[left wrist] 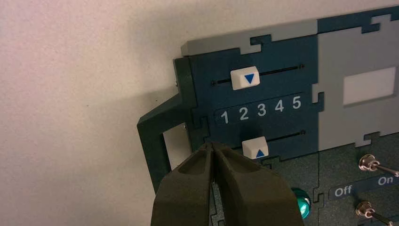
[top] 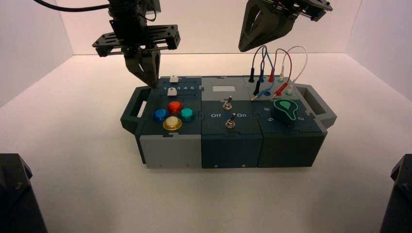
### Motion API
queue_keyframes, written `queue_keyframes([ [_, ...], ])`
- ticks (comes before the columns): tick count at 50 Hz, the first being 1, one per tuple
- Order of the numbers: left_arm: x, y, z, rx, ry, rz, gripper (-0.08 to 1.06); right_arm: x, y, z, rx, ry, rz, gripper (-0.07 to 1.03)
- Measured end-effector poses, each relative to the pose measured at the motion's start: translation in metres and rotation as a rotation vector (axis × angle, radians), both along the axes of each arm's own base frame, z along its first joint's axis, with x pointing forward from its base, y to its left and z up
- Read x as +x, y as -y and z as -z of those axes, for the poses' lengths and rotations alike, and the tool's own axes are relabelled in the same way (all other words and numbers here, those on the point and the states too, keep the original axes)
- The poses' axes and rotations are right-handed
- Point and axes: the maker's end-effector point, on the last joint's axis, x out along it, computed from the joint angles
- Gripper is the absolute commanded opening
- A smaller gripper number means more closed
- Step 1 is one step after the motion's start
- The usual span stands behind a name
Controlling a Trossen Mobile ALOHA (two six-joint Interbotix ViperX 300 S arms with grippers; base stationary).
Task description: Move the bottom slider to position 5.
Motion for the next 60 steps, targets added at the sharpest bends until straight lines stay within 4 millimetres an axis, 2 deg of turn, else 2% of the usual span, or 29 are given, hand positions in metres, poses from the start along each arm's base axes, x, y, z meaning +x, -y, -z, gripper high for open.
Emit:
queue_keyframes([
  [60,-0.003,0.026,0.011,-0.012,-0.024,0.038,-0.03,0.000,0.000,0.000,-0.001,-0.001,0.002,-0.02],
])
